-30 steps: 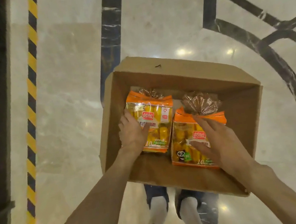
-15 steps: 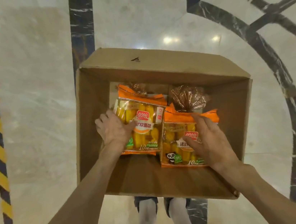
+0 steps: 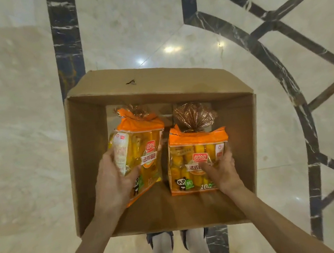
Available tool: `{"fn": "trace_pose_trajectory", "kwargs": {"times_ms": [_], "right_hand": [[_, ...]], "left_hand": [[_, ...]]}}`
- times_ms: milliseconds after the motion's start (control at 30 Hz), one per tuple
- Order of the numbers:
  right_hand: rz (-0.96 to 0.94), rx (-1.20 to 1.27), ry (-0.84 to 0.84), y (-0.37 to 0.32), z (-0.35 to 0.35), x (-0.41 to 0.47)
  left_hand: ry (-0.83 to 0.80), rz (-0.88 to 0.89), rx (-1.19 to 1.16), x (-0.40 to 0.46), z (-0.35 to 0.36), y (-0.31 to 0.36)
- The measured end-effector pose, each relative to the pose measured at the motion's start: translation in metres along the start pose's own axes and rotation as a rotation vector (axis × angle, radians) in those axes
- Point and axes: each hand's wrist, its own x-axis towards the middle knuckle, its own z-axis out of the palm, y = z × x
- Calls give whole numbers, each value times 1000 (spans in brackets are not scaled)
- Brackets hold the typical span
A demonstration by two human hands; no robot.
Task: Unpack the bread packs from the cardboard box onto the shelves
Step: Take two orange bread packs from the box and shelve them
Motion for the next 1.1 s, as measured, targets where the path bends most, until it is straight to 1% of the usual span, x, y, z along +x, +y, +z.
{"fn": "trace_pose_trajectory", "kwargs": {"times_ms": [100,200,233,333,433,500,533,633,733,833,933,1100], "right_hand": [[14,30,77,4,14,6],[18,-59,189,10,24,14],[20,-91,192,12,26,17],[39,-103,122,13,34,22],[6,-308,103,9,39,24],[14,-371,77,7,39,29],[33,-330,56,6,38,33],[67,-75,-15,4,33,41],[60,54,-78,5,29,39],[-2,63,-95,3,22,26],[-59,33,-110,-14,2,5],[-156,-33,-117,-57,-48,-45]], "left_hand": [[66,-2,-68,-18,-14,0],[80,-23,-146,-29,-28,-8],[77,-45,-181,-31,-32,-11],[56,-95,-230,-35,-40,-20],[50,-104,-235,-36,-46,-25],[45,-103,-237,-35,-48,-29],[40,-98,-235,-34,-49,-31],[39,-82,-239,-32,-50,-37],[42,-76,-253,-30,-51,-41],[39,-78,-257,-32,-55,-38],[24,-84,-283,-43,-70,-29],[8,-77,-359,-75,-119,-5]]}}
